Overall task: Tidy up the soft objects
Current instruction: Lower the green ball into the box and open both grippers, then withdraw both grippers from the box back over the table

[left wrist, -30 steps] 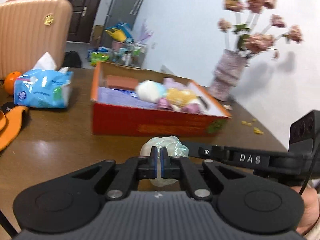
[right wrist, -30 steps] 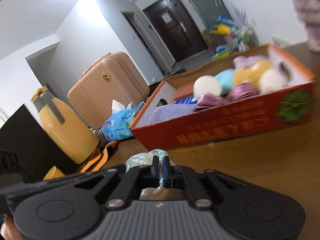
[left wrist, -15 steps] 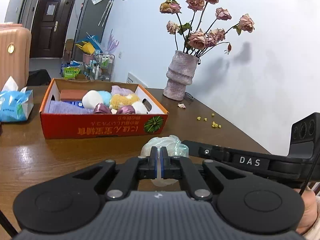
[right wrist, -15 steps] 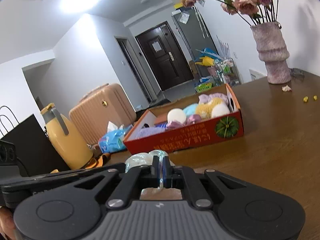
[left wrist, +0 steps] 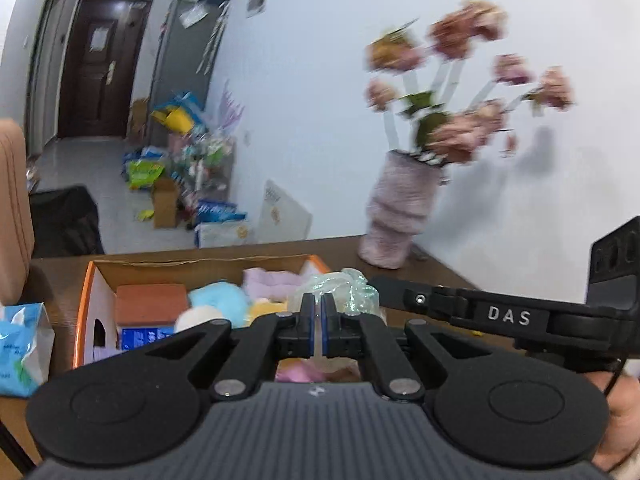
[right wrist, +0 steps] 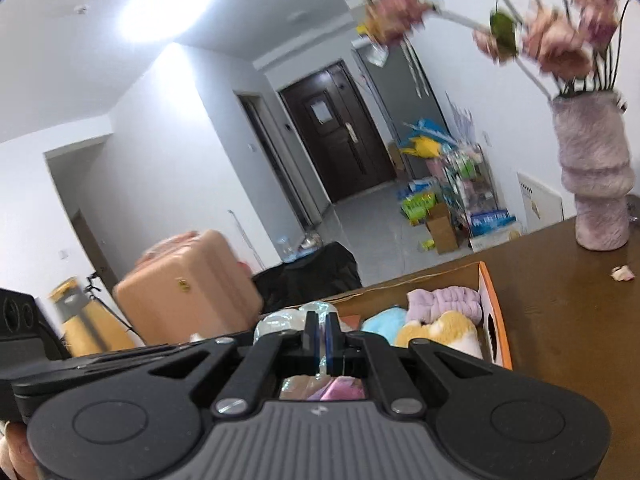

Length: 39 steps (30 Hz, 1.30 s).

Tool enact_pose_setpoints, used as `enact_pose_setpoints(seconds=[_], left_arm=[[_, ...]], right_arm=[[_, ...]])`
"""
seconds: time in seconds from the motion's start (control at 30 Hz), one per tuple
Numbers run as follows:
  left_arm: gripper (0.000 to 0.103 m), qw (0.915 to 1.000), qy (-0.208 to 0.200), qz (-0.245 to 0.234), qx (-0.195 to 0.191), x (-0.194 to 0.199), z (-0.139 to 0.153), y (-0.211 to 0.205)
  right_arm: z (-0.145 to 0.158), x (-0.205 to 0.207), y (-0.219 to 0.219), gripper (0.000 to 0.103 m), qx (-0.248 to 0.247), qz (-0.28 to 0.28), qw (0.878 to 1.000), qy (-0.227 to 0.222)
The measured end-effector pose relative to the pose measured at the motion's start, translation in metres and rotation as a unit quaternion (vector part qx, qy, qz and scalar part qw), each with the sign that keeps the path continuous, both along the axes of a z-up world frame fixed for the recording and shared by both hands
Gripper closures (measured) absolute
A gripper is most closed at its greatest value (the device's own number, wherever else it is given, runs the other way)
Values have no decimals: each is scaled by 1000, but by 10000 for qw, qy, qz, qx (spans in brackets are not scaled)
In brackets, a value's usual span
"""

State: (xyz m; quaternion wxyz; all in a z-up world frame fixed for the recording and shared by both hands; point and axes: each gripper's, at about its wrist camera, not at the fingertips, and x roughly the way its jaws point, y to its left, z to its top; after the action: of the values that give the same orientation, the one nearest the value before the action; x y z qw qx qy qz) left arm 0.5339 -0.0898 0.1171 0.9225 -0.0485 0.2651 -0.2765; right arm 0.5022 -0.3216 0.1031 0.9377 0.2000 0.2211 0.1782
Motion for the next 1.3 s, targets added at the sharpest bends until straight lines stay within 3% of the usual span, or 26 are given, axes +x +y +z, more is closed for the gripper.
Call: enact_pose_setpoints(seconds=[0.1,0.27,0.4,0.53,0.63,0.8,0.83,0.87,0.97,1.03,1.07,1.17,1.3], left_arm=[[99,9994,320,136,85,43,-27,-2],[99,9966,593,381,423,78,-68,-9],[96,9917,800,554,838,89,-91,-11],[90,9908,832,563,910,83,-94,-6],[64,9909,616,689,976,70,-78,0],[50,9857,160,1066,1292,39,-39,12],[41,9845,33,1126,1341,30,-32,16],[25,9828,-101,1213,1388,20,-25,21],[1,9705,-657,1840,1415,-19,-11,39],[0,9643,-1064,2069,1267,-45,-7,48],[0,9607,-1248,2155,1226,-58,-6,52],[0,9528,-1586,2242,1292,-89,-6,56],[0,9534,-1568,2206,1335,-115,-8,57]], right_arm=[[-22,46,8,100,-177,-39,9995,265],[-68,93,22,100,-472,-97,9963,709],[-92,107,27,93,-534,-142,9939,956],[-93,102,22,82,-727,-331,9927,909],[-78,87,10,82,-711,-443,9935,765],[-42,53,-5,64,-1055,-509,9920,476],[-34,43,-9,59,-1131,-525,9913,419],[-28,35,-12,57,-1202,-534,9906,385],[-14,5,-21,36,-1554,-663,9854,226],[-7,-16,-22,7,-1843,-848,9792,-15],[-4,-28,-21,2,-1934,-923,9766,-196],[0,-63,-21,0,-2036,-1157,9691,-769],[0,-88,-14,0,-2043,-1196,9672,-921]])
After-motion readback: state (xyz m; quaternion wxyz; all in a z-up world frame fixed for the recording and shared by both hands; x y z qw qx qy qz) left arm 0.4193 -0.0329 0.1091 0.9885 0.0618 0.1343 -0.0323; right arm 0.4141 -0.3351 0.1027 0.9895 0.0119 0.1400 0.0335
